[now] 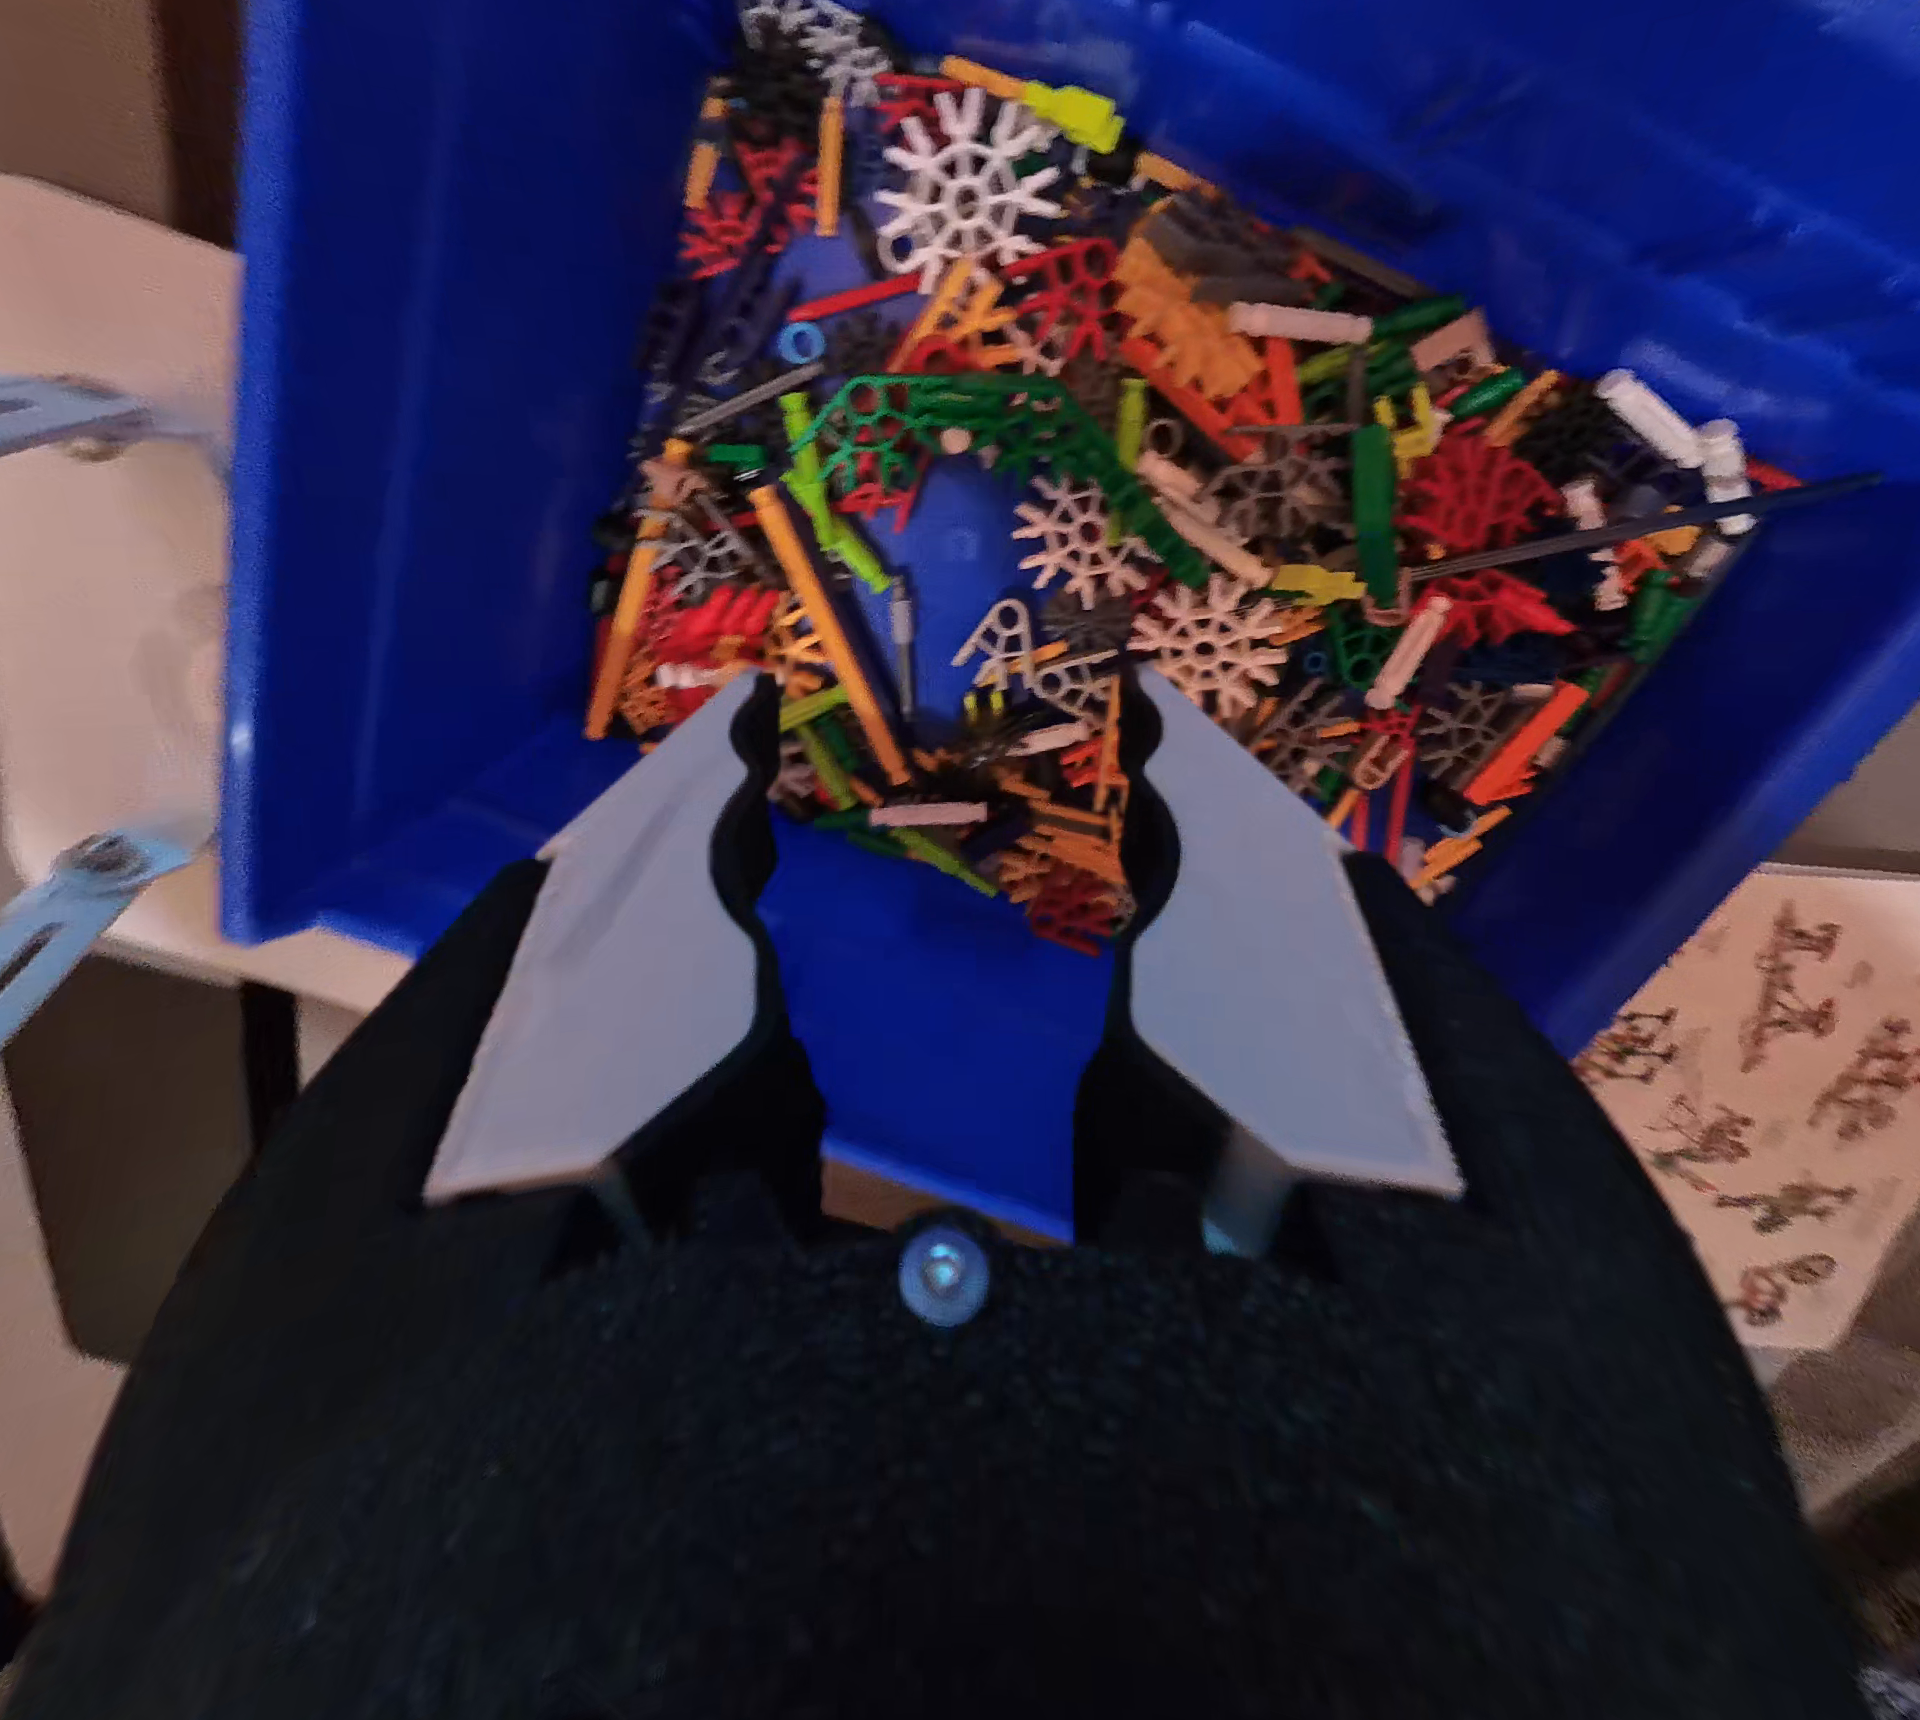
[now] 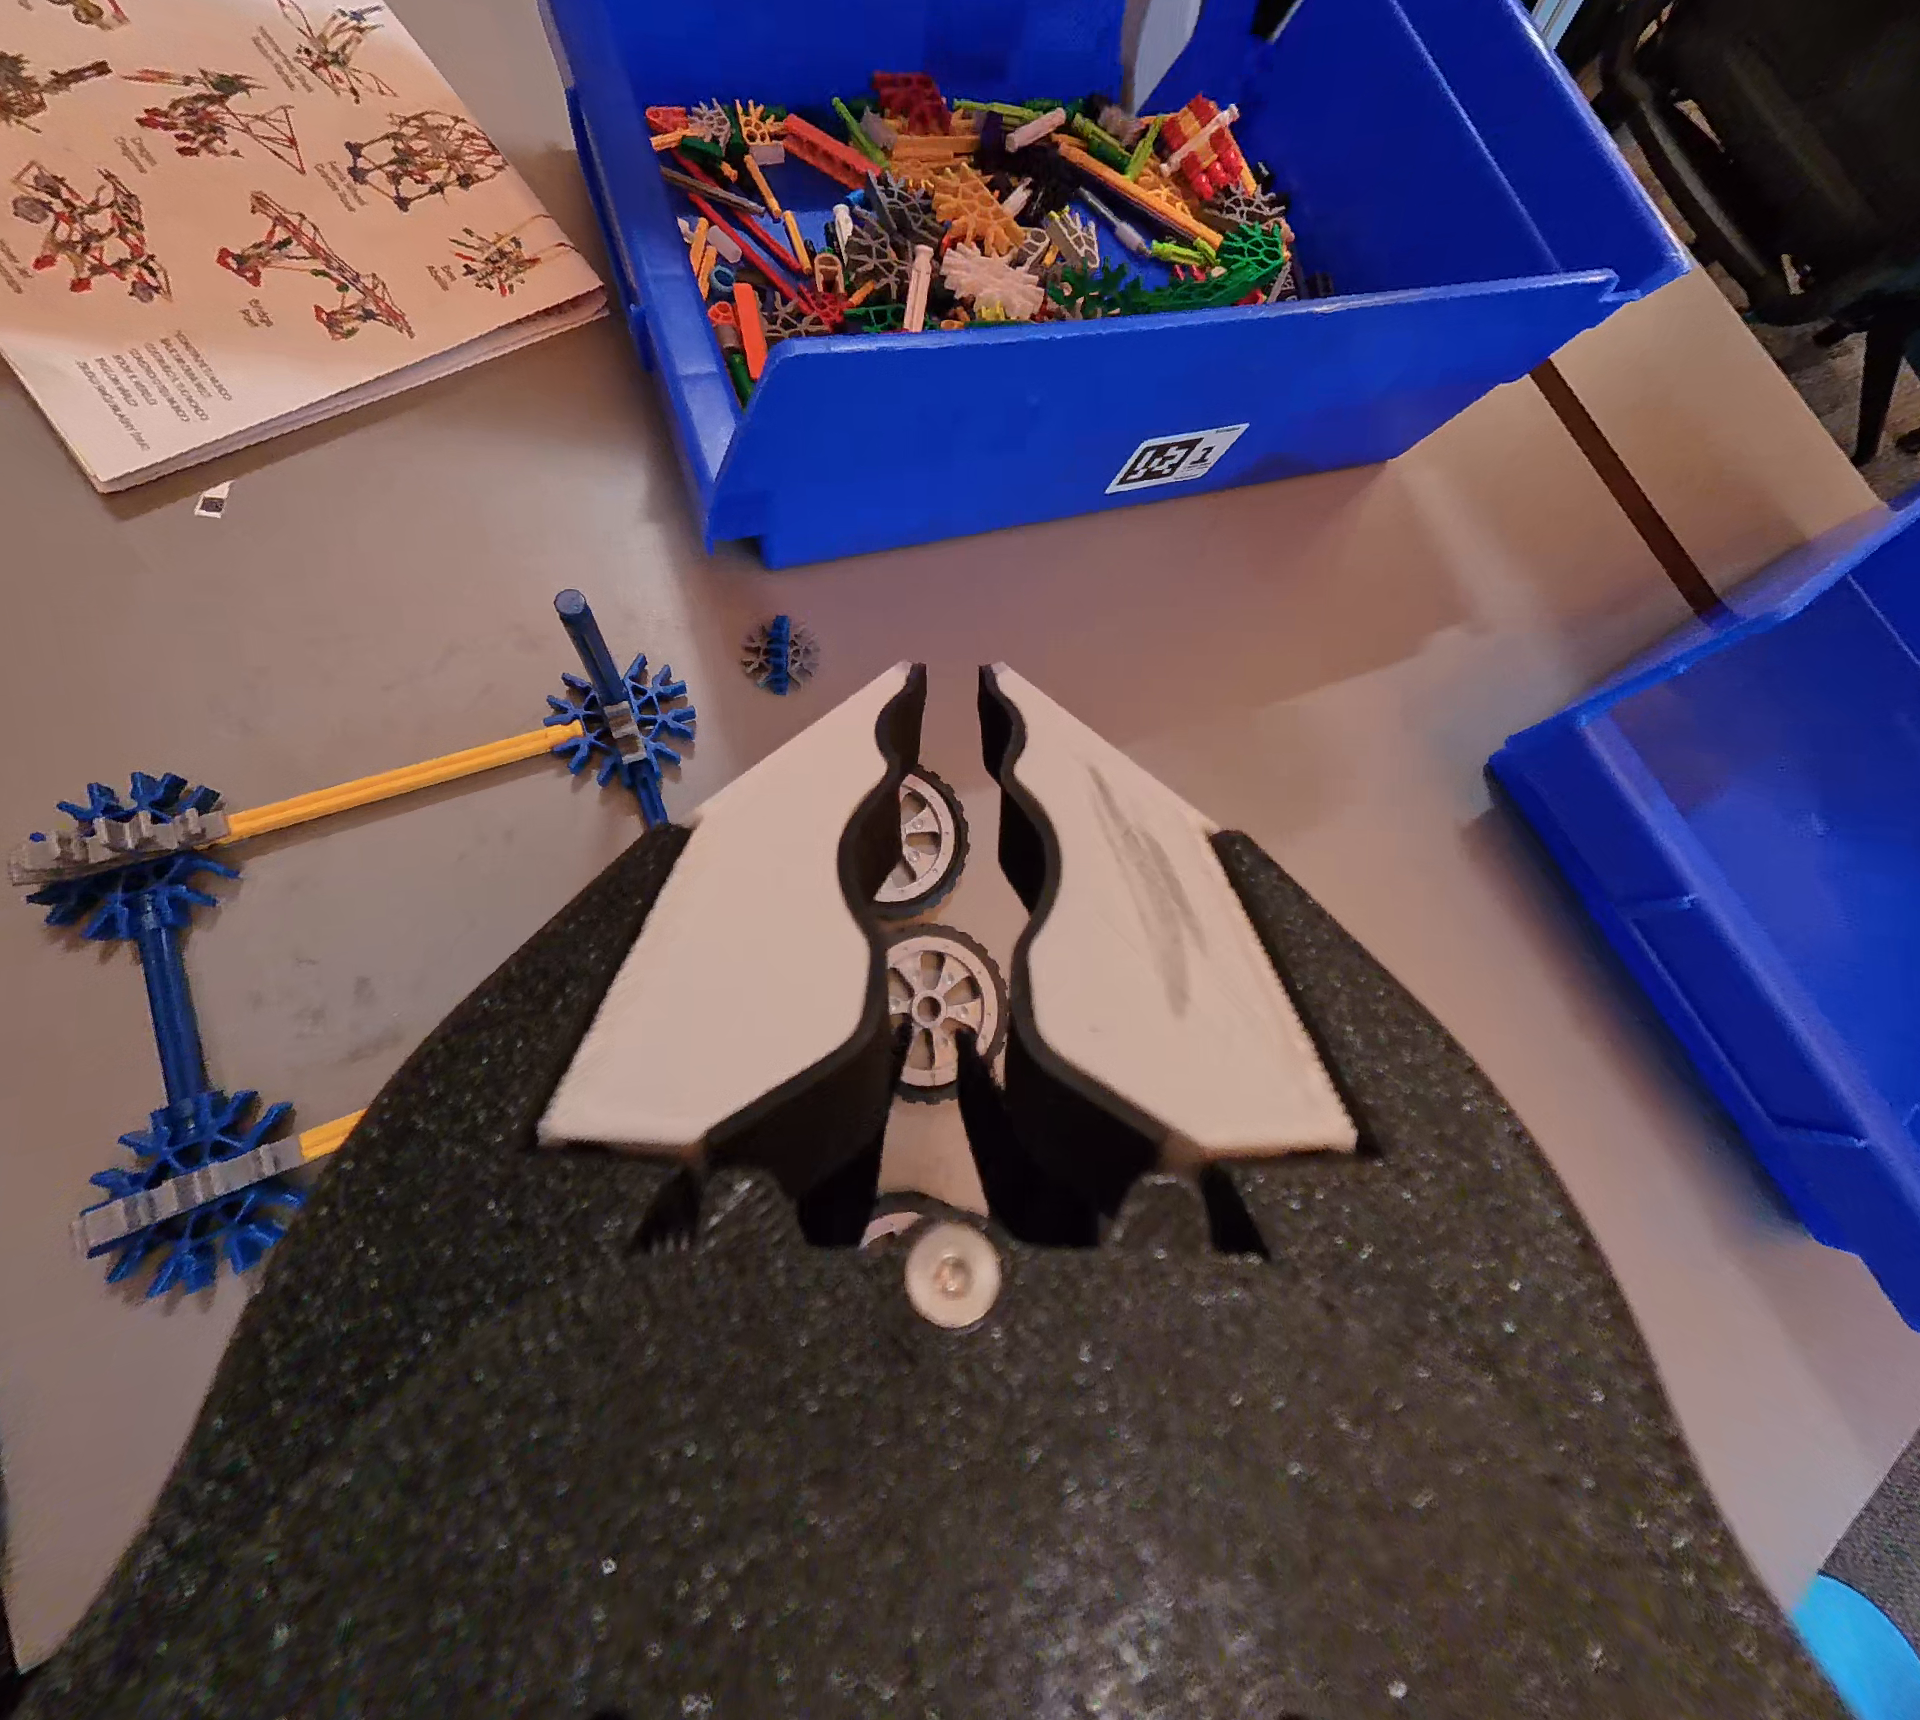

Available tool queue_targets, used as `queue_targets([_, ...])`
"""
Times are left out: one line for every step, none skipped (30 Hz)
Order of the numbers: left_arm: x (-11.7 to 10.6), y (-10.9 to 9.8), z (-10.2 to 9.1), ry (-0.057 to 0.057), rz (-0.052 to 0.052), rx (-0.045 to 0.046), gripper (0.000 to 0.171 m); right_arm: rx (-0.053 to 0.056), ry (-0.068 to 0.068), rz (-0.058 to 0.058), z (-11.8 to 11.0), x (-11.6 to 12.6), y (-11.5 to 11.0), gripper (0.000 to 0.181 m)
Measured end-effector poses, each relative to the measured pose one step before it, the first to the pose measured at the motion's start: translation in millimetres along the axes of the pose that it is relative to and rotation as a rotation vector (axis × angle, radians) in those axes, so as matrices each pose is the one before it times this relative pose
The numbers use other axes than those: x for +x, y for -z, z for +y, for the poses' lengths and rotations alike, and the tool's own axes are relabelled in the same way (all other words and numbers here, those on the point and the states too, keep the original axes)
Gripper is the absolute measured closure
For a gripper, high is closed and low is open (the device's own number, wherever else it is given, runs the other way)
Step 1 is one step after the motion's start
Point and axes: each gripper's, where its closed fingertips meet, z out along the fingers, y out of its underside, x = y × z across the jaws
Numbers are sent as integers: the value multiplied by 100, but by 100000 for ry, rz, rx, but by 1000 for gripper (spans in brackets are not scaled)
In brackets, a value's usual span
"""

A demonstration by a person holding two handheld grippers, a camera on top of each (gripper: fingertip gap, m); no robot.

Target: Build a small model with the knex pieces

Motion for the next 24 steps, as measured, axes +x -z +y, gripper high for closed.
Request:
queue_targets([-462,271,104,801,-1954,253,107,-60,65,-22,3,-14,-13,171])
queue_targets([-357,174,123,1058,-1194,61,107,-90,123,-18,14,-12,-17,171])
queue_targets([-345,62,218,575,-1315,-613,106,-50,73,-46,8,-29,-17,171])
queue_targets([-316,-16,330,241,-1385,-1289,104,-64,-11,-4,18,1,-18,171])
queue_targets([-251,-73,335,81,-1185,-1332,104,-57,-53,97,17,36,-11,171])
queue_targets([-200,-84,255,76,-988,-945,103,-3,-75,124,15,35,9,171])
queue_targets([-119,-75,194,362,-521,-557,103,29,-43,151,-5,32,8,171])
queue_targets([-56,-72,168,286,-220,-431,102,90,-16,147,-7,35,11,171])
queue_targets([-42,-40,98,-79,-377,-90,102,122,-33,78,-26,16,11,172])
queue_targets([-57,-16,111,89,-455,-180,102,103,-6,96,-23,20,12,172])
queue_targets([-6,5,113,86,-369,-272,102,129,33,214,-21,32,21,171])
queue_targets([3,48,86,-103,-594,-20,102,162,0,238,-40,33,17,171])
queue_targets([-13,86,17,-98,-933,355,102,231,-82,218,-37,52,34,171])
queue_targets([32,94,4,-63,-880,524,102,249,-157,287,-32,69,37,171])
queue_targets([172,118,-1,-214,-192,885,102,213,-174,377,-34,92,42,171])
queue_targets([177,146,-15,20,-184,1328,102,276,-193,406,-45,90,54,171])
queue_targets([117,139,1,166,-486,1493,102,361,-223,322,-59,81,61,171])
queue_targets([74,146,68,131,-489,1320,102,328,-204,256,-60,67,42,171])
queue_targets([53,174,121,243,-496,1382,102,220,-138,255,-36,64,31,171])
queue_targets([39,226,65,332,-526,1987,102,123,-54,281,-20,54,14,171])
queue_targets([80,277,41,666,-253,2316,102,134,-64,313,-7,58,15,171])
queue_targets([126,320,98,849,33,2076,102,187,-237,330,-15,82,14,171])
queue_targets([82,386,145,641,-434,1993,102,305,-449,738,-25,183,23,171])
queue_targets([54,459,15,374,-738,3054,102,537,-605,1176,-52,268,70,171])
